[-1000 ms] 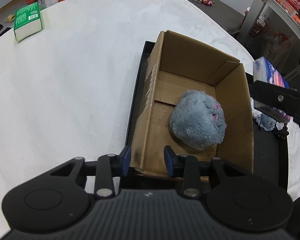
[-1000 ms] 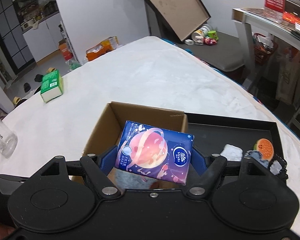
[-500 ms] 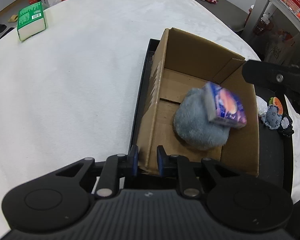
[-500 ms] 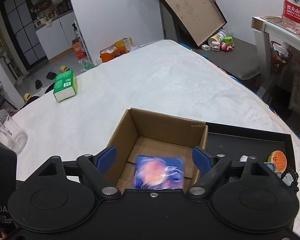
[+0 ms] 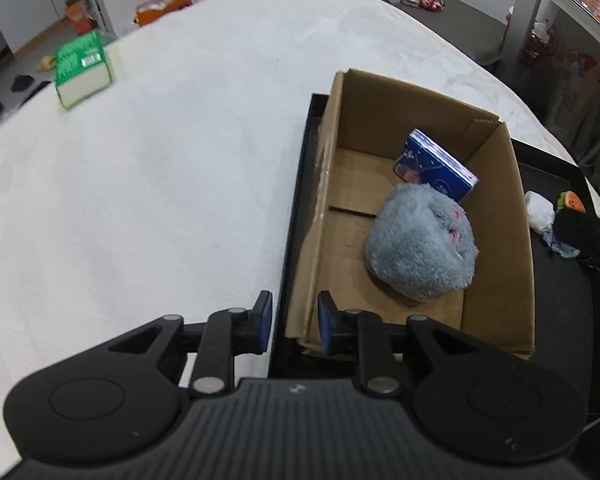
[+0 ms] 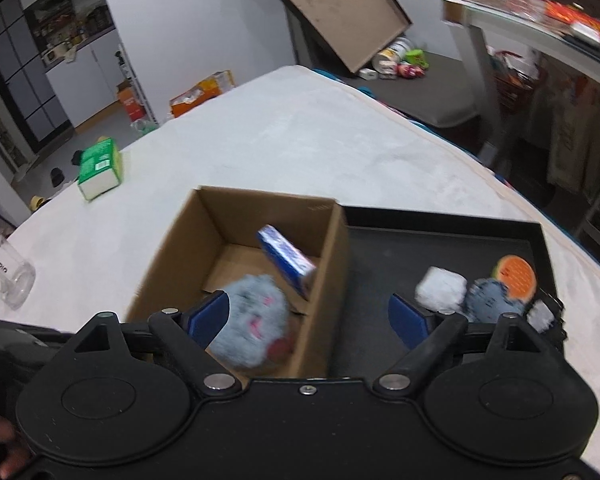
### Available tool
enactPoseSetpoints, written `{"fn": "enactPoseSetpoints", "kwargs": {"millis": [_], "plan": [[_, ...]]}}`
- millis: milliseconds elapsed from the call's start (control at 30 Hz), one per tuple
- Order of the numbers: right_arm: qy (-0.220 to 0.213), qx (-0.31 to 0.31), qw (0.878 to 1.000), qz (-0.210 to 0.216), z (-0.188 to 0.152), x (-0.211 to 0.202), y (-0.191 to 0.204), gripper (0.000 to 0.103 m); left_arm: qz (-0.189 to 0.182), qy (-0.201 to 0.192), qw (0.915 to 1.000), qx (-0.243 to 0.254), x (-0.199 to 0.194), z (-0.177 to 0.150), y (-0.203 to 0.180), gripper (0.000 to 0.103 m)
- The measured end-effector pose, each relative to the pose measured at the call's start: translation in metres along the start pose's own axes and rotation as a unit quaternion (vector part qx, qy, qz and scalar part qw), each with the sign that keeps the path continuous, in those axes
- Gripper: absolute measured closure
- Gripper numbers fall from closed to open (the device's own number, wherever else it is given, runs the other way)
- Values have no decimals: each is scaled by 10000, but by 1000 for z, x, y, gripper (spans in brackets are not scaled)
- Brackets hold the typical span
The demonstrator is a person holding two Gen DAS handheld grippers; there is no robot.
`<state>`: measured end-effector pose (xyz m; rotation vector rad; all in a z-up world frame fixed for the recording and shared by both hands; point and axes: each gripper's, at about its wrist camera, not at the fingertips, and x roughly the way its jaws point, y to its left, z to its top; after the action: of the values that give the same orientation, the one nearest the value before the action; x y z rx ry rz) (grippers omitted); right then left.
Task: Organize soft objects
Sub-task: 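Move the right tool back over the tray toward the denim cat plush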
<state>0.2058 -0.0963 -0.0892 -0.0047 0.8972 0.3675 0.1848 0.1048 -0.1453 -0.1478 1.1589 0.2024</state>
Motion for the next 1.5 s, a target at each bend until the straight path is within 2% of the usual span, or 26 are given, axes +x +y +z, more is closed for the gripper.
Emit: {"fn": "enactPoseSetpoints", "kwargs": {"millis": [333, 600, 833, 1067, 1500], "plan": [[-26, 367, 9990, -256, -21, -5, -48, 16, 243, -189, 9993, 226, -7, 0, -12, 72], [-67, 576, 9976, -385, -33, -8, -84, 16, 328, -258, 9981, 451, -11, 1, -24, 60], [-126, 858, 9948, -535, -39, -3, -122, 17, 424, -327, 9971, 535, -13, 2, -32, 59], [-114, 1046, 9933, -474, -43, 9, -148, 28, 468, -359, 9963, 624, -13, 4, -40, 57], [77, 1228, 9914, -443, -38, 44, -173, 28, 734, -142, 9932, 888, -1, 8, -56, 57]]}}
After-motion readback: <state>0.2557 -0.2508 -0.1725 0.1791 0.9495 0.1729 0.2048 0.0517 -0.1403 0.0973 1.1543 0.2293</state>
